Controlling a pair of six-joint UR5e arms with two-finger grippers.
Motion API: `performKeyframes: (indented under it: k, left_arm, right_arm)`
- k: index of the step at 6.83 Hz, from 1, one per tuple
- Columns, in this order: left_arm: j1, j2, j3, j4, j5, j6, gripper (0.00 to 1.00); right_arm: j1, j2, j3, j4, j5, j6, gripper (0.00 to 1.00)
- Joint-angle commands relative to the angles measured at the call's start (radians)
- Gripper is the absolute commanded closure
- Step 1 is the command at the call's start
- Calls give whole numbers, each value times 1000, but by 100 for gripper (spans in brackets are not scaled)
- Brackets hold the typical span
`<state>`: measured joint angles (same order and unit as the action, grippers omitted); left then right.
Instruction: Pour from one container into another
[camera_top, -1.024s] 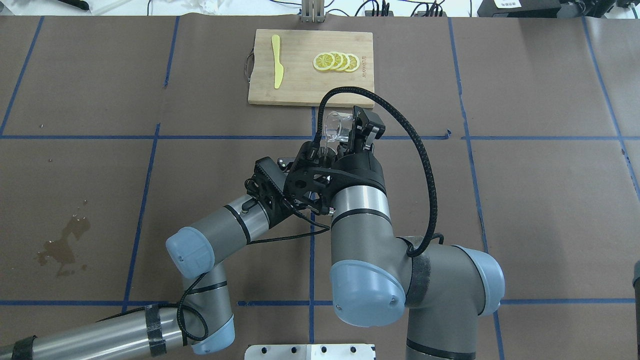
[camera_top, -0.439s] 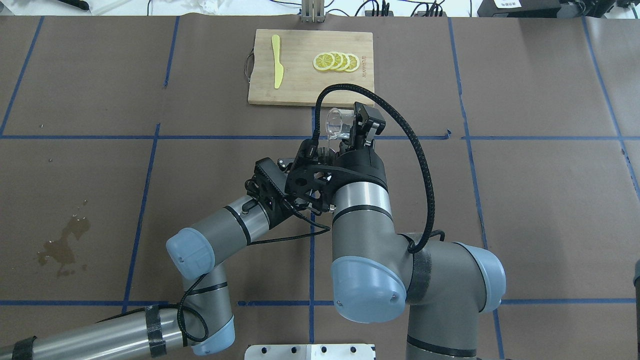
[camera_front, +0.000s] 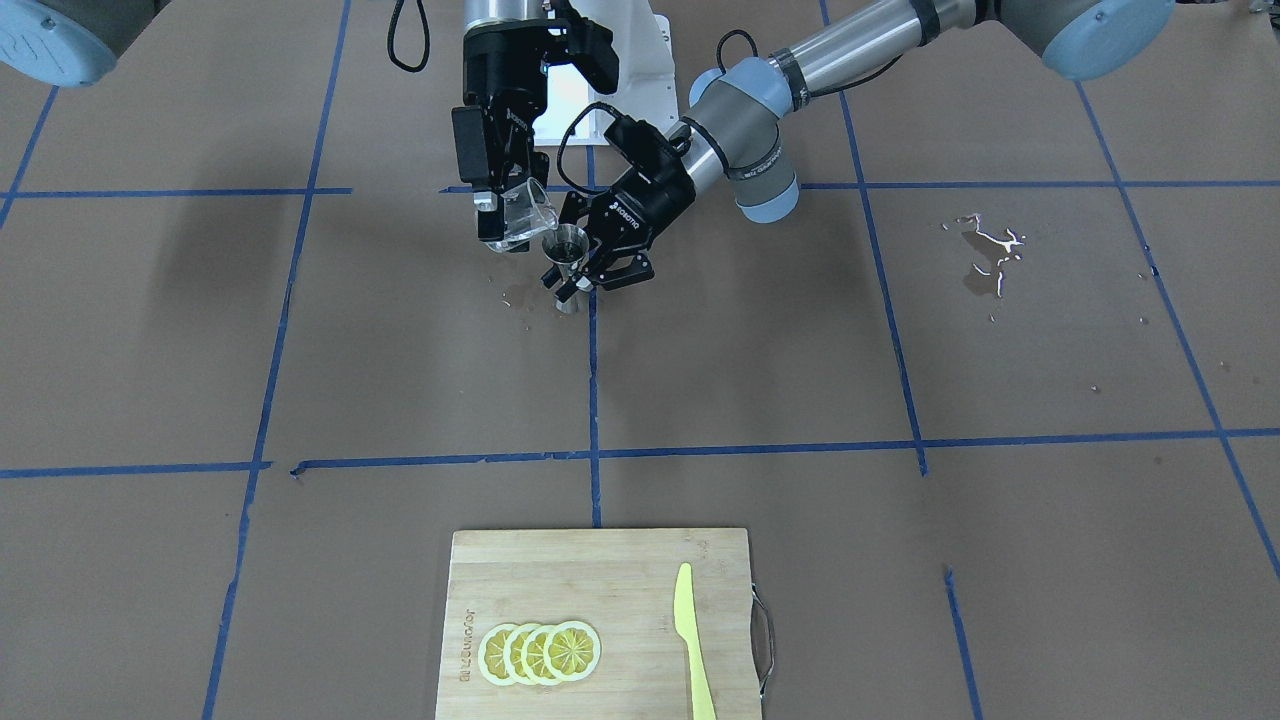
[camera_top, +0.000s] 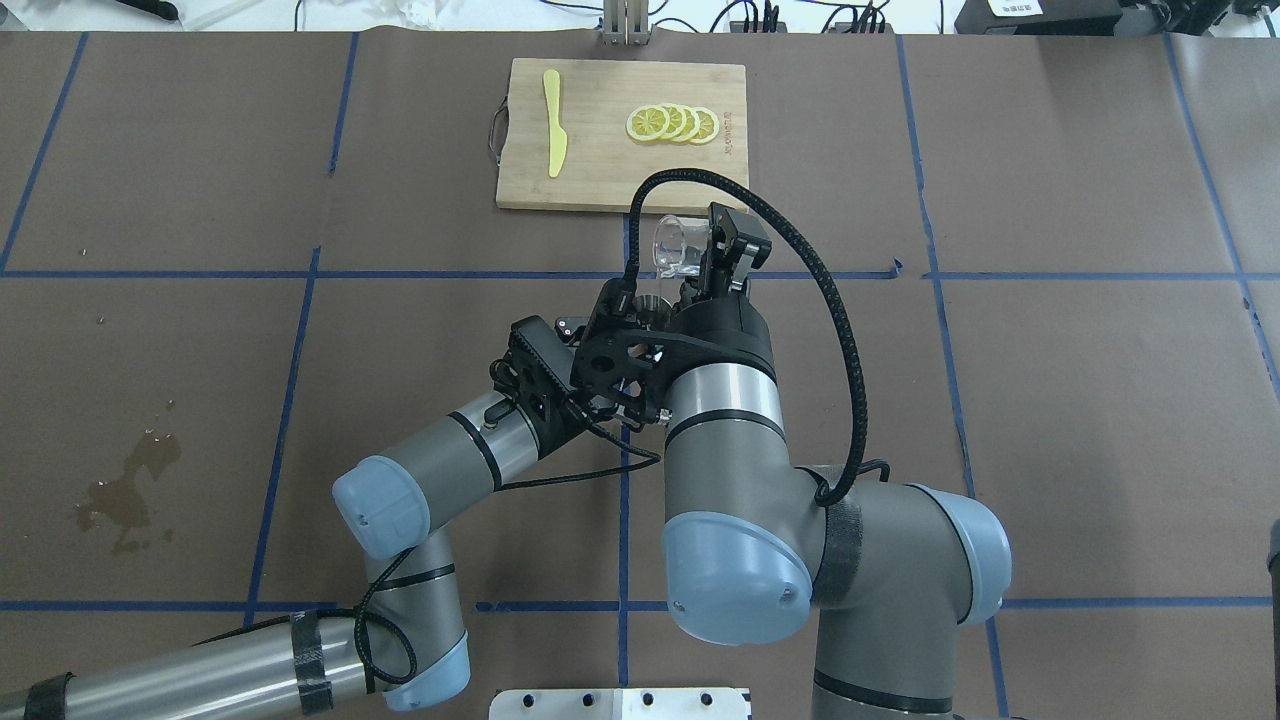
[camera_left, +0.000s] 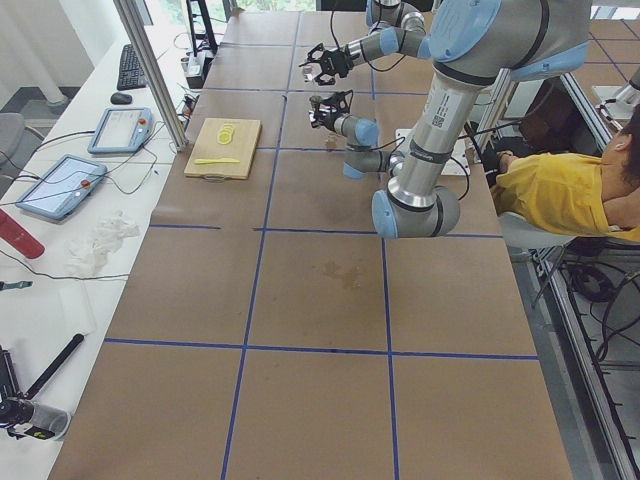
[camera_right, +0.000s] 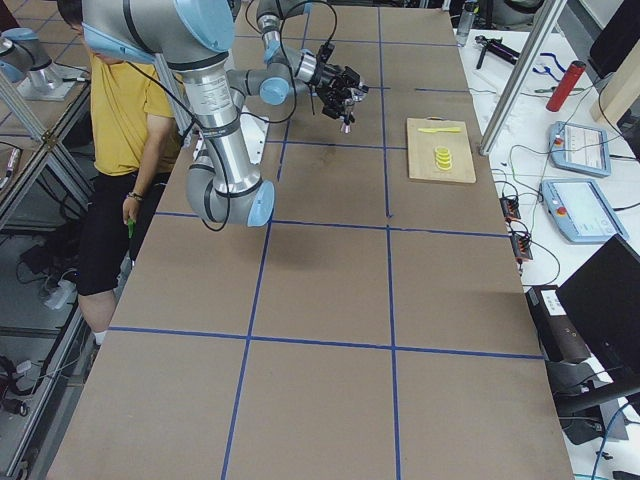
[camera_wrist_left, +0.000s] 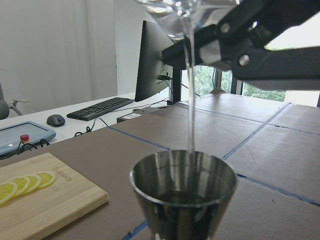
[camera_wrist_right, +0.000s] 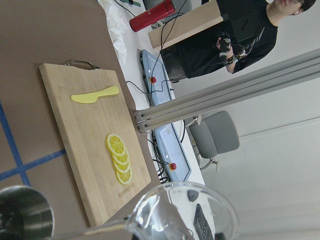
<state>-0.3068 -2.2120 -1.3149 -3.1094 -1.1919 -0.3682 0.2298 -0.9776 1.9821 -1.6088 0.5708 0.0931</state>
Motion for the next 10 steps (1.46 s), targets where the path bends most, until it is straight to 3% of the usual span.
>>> performKeyframes:
  k: [1, 6, 9, 10]
  left_arm:
    - [0, 0, 0, 0, 0, 0, 100]
    - [0, 3, -6, 0, -2, -2, 100]
    - [-9, 20, -39, -2, -2, -5, 100]
    - [-9, 62, -84, 1, 0, -6, 100]
  right_arm:
    - [-4, 0, 0, 4, 0, 32, 100]
    - [-15, -1, 7, 18, 20, 397, 100]
    - [-9, -54, 15, 180, 73, 714, 100]
    - [-7, -116, 15, 328, 118, 825, 100]
